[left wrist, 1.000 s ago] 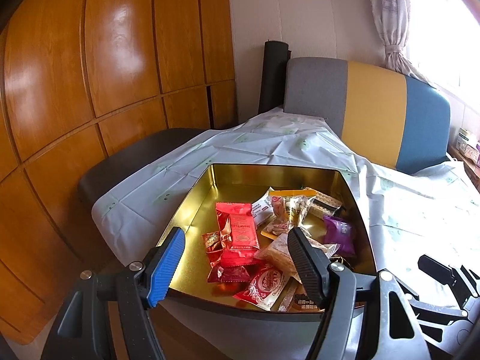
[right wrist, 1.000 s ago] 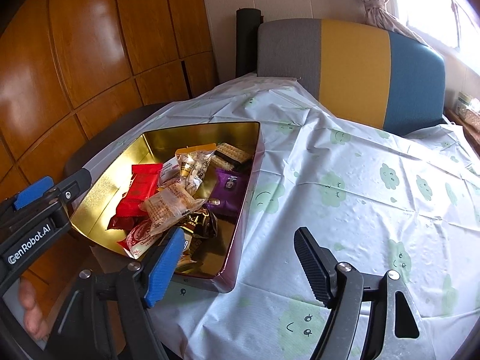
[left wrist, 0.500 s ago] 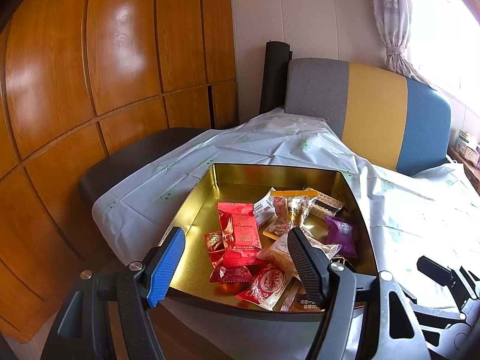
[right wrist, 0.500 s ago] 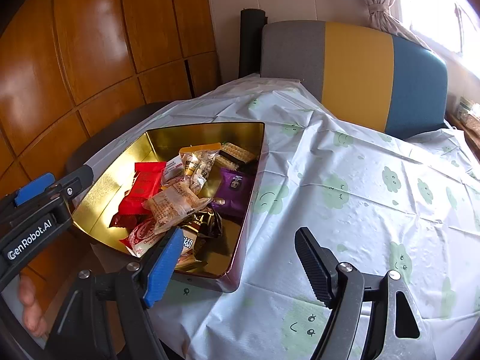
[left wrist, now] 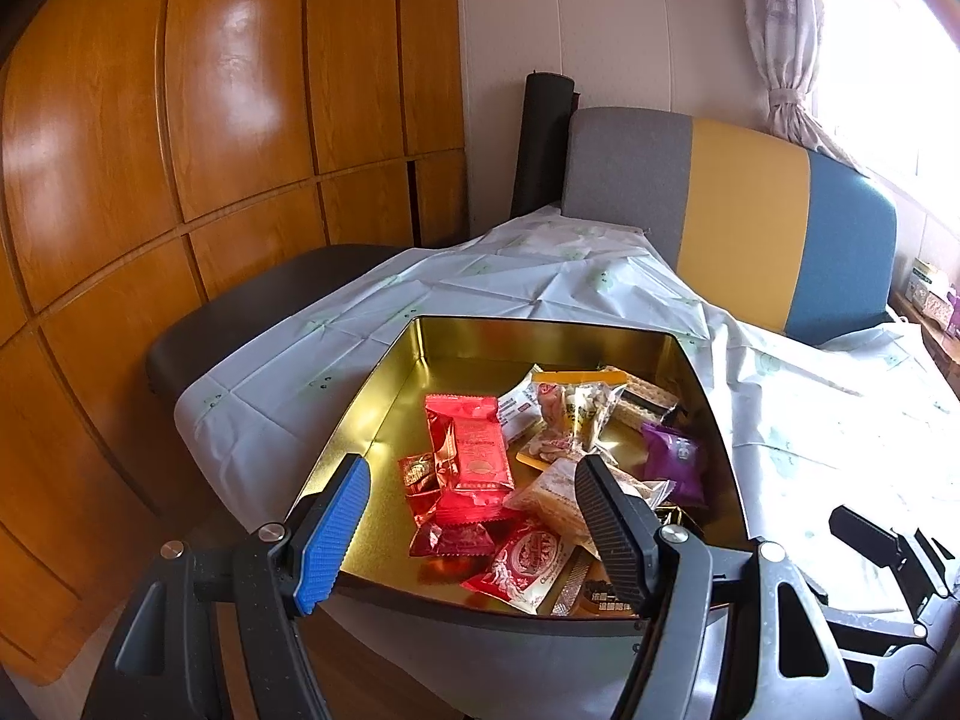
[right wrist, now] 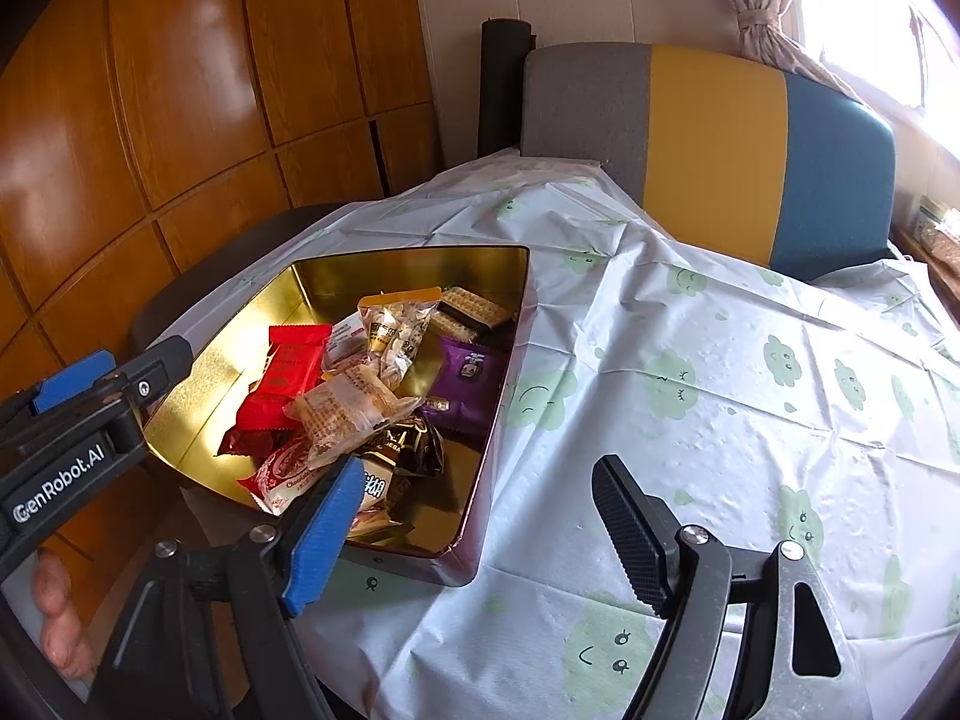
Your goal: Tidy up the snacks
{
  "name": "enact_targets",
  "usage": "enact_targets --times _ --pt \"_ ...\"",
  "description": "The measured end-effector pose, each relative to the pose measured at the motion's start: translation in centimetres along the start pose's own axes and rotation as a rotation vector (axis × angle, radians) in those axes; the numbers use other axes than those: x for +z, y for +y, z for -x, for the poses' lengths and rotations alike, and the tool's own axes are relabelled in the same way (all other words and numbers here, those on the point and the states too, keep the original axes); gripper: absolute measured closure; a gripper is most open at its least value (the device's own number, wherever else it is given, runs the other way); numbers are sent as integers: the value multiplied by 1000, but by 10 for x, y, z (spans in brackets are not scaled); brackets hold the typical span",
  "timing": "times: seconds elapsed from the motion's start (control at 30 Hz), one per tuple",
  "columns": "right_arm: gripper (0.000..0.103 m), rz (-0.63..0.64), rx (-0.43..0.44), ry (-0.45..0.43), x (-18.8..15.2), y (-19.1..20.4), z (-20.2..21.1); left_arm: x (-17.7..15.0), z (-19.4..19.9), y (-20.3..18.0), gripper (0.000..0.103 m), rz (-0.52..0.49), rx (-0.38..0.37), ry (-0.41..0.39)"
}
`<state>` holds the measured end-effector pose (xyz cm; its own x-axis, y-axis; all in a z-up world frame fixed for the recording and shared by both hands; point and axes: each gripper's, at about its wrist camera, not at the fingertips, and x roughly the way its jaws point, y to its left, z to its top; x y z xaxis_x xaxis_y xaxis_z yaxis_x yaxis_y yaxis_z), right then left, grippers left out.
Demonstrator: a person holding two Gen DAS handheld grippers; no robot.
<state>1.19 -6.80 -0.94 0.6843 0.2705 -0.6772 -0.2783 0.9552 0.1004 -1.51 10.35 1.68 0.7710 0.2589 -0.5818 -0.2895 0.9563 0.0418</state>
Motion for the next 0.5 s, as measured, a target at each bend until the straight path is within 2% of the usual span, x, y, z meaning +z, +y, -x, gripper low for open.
enact_targets --times 0.2,0.27,0.3,0.4,0.5 --pt "22 1 1 3 -1 -1 0 0 -2 -1 32 2 -7 9" --pt "22 0 0 0 -1 -1 0 0 -1 -1 46 4 1 -6" --pt "22 -2 1 -1 0 -2 0 0 0 -1 48 5 8 -18" --pt "22 -17 5 -10 4 -9 1 1 3 2 48 12 19 -48" --pt "22 -48 -24 -28 12 -34 6 3 1 3 48 7 23 -50"
